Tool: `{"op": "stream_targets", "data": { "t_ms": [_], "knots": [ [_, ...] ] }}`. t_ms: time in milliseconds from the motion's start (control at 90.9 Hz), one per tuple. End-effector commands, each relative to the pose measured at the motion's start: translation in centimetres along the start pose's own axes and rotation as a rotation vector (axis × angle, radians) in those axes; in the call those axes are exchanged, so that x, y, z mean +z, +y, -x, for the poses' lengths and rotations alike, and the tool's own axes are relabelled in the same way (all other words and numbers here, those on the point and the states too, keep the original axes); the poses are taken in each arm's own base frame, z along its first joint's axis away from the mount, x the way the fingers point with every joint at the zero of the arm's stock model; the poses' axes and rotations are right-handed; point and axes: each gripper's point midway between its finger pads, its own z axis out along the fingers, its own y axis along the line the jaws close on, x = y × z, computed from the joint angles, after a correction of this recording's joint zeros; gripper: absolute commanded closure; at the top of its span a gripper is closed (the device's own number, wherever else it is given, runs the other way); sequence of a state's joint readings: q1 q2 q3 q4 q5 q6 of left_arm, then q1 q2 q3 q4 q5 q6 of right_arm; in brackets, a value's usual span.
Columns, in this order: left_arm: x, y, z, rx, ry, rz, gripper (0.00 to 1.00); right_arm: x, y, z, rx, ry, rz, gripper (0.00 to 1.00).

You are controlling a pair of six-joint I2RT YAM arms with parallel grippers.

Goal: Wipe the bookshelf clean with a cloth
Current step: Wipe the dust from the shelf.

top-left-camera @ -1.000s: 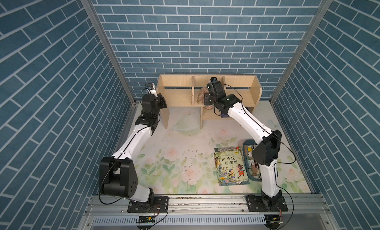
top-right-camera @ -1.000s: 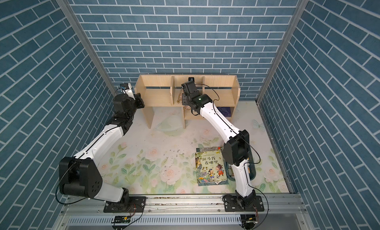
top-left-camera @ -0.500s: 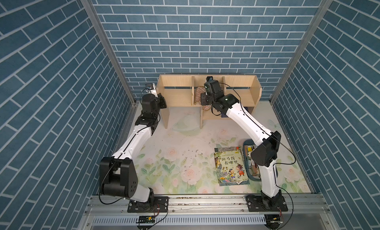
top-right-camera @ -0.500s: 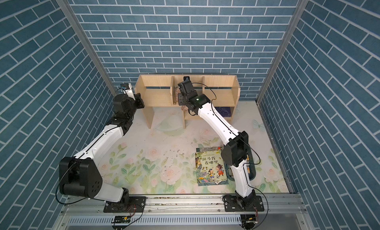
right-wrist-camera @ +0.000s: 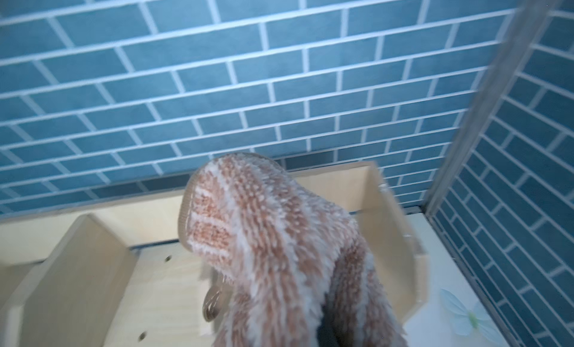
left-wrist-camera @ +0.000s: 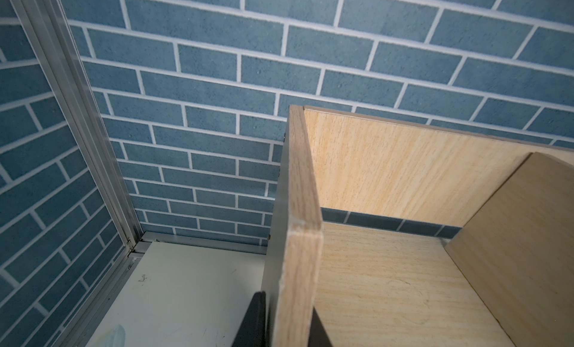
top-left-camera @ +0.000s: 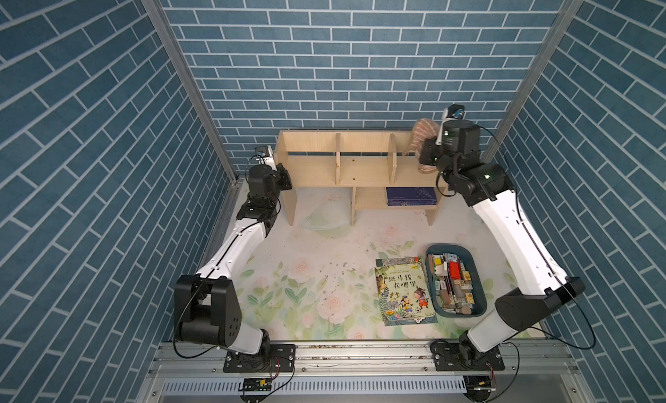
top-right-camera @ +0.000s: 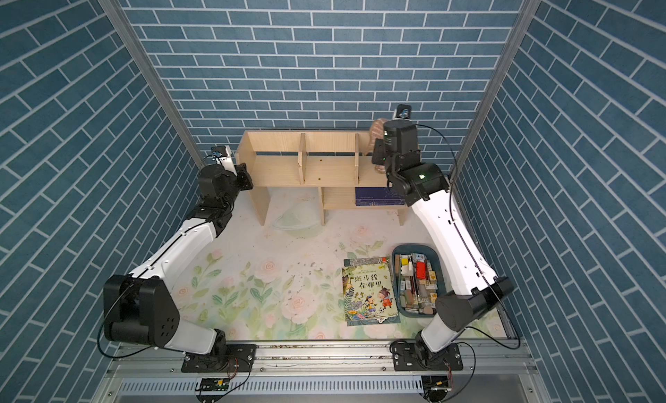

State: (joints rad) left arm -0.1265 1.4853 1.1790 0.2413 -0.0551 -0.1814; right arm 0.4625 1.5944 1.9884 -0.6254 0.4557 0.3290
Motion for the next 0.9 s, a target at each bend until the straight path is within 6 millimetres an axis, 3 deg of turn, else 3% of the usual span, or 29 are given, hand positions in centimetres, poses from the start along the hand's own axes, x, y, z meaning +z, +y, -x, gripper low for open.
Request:
{"op": "stream_targets", "data": {
  "t_ms": [0,198,385,638,704,891],
  "knots": [
    [0.4,-2.0,-1.7,-0.073,0.047,-0.09,1.0,4.2,-0.7,-5.1,0.005,0.131,-0.025,1.0],
    [0.1,-2.1,-1.4,-0.071,0.043,-0.095,1.0,7.7,-1.4,-9.5,-0.003,0.224,-0.039,1.0],
    [0.1,-2.3,-1.3,-0.076,0.041,-0.107,1.0,8.8,-1.3,-12.3,0.005,0.275,-0.038,1.0],
    [0.2,-2.3,-1.4,-0.075,0.045,-0.105,1.0,9.0,-5.6,-13.2,-0.007,0.287,-0.175,1.0],
    [0.3,-2.3,-1.6,-0.073,0.048,-0.105,1.0,9.6,-4.6,-13.0,0.0,0.285,-0.127,1.0],
    [0.5,-2.4,-2.0,-0.073,0.061,-0.108,1.0,10.6,1.5,-12.7,-0.001,0.281,0.042,1.0]
  ]
}}
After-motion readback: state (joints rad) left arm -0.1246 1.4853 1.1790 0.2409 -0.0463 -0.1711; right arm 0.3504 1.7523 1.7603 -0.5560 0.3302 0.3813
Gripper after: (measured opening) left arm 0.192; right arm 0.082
